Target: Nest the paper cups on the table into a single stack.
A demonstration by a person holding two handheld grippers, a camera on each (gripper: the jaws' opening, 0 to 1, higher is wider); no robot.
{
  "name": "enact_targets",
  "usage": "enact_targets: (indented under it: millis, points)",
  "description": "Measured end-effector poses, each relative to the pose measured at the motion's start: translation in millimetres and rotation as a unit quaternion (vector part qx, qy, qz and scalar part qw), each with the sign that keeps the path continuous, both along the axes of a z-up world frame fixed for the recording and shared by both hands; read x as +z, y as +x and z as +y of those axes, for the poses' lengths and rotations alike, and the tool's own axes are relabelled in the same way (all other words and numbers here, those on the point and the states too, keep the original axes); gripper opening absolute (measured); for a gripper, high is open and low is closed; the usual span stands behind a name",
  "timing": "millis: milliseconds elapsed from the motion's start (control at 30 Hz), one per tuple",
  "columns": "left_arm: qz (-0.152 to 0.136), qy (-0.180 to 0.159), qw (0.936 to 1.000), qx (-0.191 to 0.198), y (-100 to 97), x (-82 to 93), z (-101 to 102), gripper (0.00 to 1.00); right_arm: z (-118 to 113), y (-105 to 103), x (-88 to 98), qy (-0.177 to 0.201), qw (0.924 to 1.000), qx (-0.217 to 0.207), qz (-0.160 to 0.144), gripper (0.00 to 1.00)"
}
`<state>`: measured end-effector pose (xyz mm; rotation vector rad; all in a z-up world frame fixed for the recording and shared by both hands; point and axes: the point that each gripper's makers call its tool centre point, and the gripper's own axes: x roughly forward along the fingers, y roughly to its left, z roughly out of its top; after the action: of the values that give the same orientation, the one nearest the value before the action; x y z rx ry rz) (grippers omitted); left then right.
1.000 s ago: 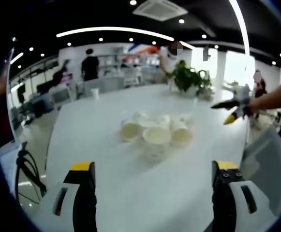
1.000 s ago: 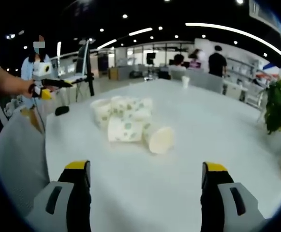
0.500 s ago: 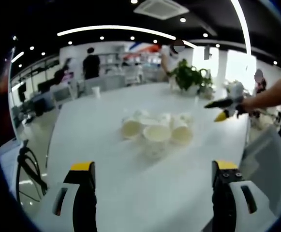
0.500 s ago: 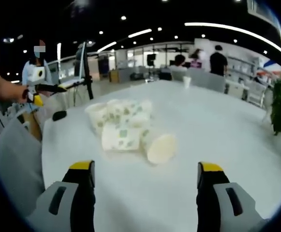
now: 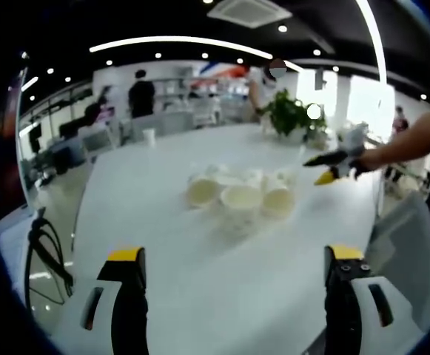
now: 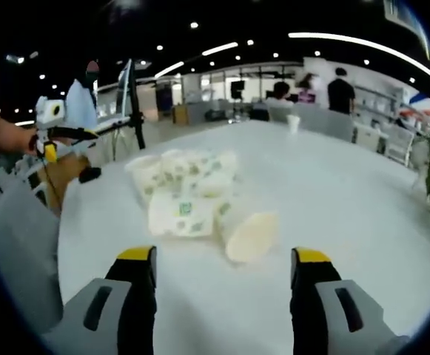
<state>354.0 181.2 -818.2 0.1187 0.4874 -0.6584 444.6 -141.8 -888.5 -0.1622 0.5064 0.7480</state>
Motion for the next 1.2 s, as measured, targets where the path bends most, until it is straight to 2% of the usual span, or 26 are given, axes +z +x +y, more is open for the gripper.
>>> enact_targets:
  millis: [167, 367, 633, 867, 1200]
  points:
    - [0.005, 0.002, 1.0000, 0.002, -2.5, -3.5, 3.1, 0.98, 2.6, 6.5, -7.1, -0.002, 0.9999, -0.009, 0.012, 0.69]
    - [0.010, 0.004, 0.9999, 0.006, -6.5, -6.9, 5.1, 0.98, 3.9, 12.2, -19.4, -0.018, 0.9996, -0.009, 0.019, 0.59]
    - [0.016, 0.010, 0.9998, 0.009, -13.4, -9.0, 9.7, 0.98, 16.0, 21.7, -21.3, -0.016, 0.9997, 0.003, 0.016, 0.49]
    - [0.018, 0.010, 0.9996, 0.017, -17.7, -8.2, 15.5, 0.98, 17.1, 23.4, -27.7, -0.033, 0.9991, 0.018, 0.021, 0.34]
    - [0.022, 0.010, 0.9995, 0.021, -18.9, -10.1, 18.9, 0.98, 25.3, 29.8, -25.5, -0.027, 0.9989, 0.029, 0.025, 0.19]
